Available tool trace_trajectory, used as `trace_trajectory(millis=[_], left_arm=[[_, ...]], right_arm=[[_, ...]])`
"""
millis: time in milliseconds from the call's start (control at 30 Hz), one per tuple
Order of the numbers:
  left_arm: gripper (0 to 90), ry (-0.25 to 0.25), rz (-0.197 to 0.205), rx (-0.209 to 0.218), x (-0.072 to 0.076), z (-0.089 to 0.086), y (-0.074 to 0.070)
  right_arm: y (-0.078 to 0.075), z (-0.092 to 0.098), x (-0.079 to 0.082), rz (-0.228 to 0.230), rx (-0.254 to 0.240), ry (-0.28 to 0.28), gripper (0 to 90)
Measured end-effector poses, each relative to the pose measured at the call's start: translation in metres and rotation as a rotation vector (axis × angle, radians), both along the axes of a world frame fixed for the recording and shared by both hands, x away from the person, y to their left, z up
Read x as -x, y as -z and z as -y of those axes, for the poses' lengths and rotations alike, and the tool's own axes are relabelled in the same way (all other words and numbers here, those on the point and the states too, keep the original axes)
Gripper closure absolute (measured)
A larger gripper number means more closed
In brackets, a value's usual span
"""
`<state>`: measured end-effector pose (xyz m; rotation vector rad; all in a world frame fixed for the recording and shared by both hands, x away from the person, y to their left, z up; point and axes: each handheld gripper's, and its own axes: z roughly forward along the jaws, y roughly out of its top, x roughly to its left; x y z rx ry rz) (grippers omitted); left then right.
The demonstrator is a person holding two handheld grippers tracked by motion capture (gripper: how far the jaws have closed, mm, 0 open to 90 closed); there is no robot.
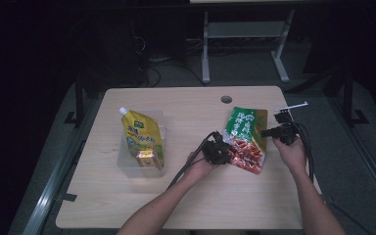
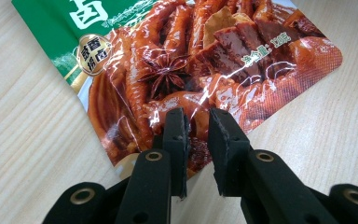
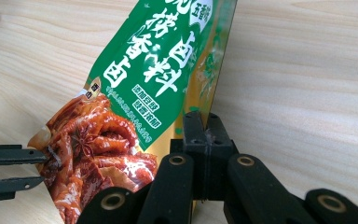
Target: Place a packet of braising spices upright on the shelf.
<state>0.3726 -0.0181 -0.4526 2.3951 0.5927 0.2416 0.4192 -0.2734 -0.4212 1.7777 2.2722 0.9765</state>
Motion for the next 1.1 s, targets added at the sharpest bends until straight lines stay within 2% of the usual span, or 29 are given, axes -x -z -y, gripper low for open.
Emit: trace_trajectory(millis=[233, 333, 567, 867, 933, 1100], left_arm=[[75.6, -0.007, -0.001, 0.009, 0.001, -0.004, 0.000], [75.0, 0.001, 0.005, -0.001, 0.002, -0.006, -0.002], [72.7, -0.014, 0.003, 0.021, 0.005, -0.011, -0.003], [68.6, -0.017, 0.008, 0.060, 0.015, -0.022, -0.009], [67.8, -0.015, 0.008, 0.063, 0.018, -0.024, -0.011], [65.2, -0.009, 0.017, 0.078, 0.027, -0.030, -0.016]], right_arm=[[-0.005, -0.004, 0.001, 0.017, 0.004, -0.011, 89.8], [-0.012, -0.005, 0.003, 0.033, 0.002, -0.018, 89.8], [-0.026, -0.012, 0.010, 0.064, -0.003, -0.043, 89.9], [-0.051, -0.023, 0.019, 0.147, -0.013, -0.111, 90.0], [-0.056, -0.027, 0.023, 0.150, -0.011, -0.120, 90.0], [-0.070, -0.035, 0.031, 0.199, -0.013, -0.157, 90.0]])
